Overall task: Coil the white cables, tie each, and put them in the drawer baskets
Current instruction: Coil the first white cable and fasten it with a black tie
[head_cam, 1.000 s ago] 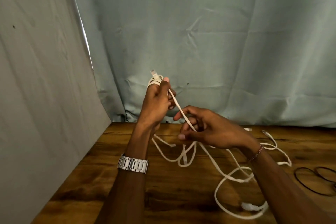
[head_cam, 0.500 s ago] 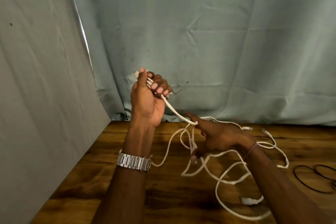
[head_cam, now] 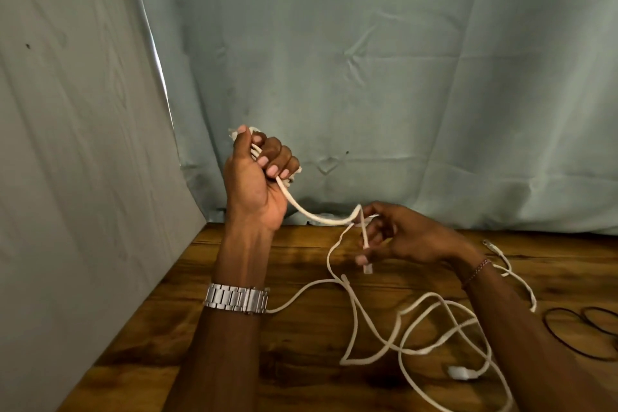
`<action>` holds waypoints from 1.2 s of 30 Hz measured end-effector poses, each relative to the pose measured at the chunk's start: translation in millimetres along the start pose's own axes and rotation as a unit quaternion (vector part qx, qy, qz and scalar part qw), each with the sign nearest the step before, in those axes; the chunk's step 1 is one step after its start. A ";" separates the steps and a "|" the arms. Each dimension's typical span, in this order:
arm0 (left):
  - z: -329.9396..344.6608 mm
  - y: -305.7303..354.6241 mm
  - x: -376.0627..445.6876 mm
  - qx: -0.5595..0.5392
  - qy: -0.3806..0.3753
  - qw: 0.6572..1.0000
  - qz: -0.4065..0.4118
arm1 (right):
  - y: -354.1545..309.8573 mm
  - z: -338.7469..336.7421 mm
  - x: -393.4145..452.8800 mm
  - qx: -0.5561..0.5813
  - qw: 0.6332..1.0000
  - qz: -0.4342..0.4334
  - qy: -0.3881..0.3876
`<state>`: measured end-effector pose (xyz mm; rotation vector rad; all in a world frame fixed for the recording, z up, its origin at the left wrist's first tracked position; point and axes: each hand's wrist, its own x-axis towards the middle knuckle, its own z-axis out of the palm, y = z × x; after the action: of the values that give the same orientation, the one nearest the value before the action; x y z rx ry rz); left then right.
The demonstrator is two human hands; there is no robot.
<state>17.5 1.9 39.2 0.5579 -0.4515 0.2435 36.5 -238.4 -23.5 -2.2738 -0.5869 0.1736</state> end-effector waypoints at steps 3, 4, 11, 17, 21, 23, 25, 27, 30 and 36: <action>3.8 -4.2 -1.8 0.023 -0.021 0.999 -0.016 | -15.3 -7.7 -10.1 -0.040 0.998 -0.027 0.036; 4.8 -6.1 -2.1 0.032 -0.026 0.999 -0.020 | -21.5 -9.7 -14.3 -0.057 0.996 -0.047 0.040; 15.0 -21.4 -7.7 0.089 -0.048 0.995 -0.026 | -77.7 4.4 -40.8 -0.005 0.985 -0.172 -0.001; 19.7 -24.1 -11.9 0.044 -0.072 0.994 -0.062 | -71.5 7.1 -36.7 -0.086 0.973 -0.215 -0.016; 20.0 -20.6 -16.0 0.072 -0.152 0.972 -0.163 | -56.0 6.2 -24.1 -0.185 0.959 -0.212 0.021; 20.4 -21.8 -21.3 0.141 -0.220 0.934 -0.245 | -47.2 5.7 -17.8 -0.233 0.951 -0.195 0.060; 21.1 -24.1 -28.5 0.213 -0.280 0.888 -0.296 | -40.0 2.0 -15.2 -0.248 0.947 -0.187 0.084; 21.8 -25.5 -34.1 0.281 -0.319 0.850 -0.311 | -34.0 -2.2 -15.1 -0.303 0.926 -0.193 0.115; 22.1 -24.9 -36.7 0.350 -0.334 0.815 -0.319 | -24.2 -13.3 -18.1 -0.395 0.876 -0.193 0.199; 32.7 -26.3 -40.0 0.457 -0.337 0.763 -0.309 | -32.6 -24.0 -25.8 -0.467 0.820 -0.136 0.301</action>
<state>-19.8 -42.1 33.0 1.7546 -0.8129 -0.4455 9.2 -246.4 15.1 -2.8689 -0.7209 -1.1876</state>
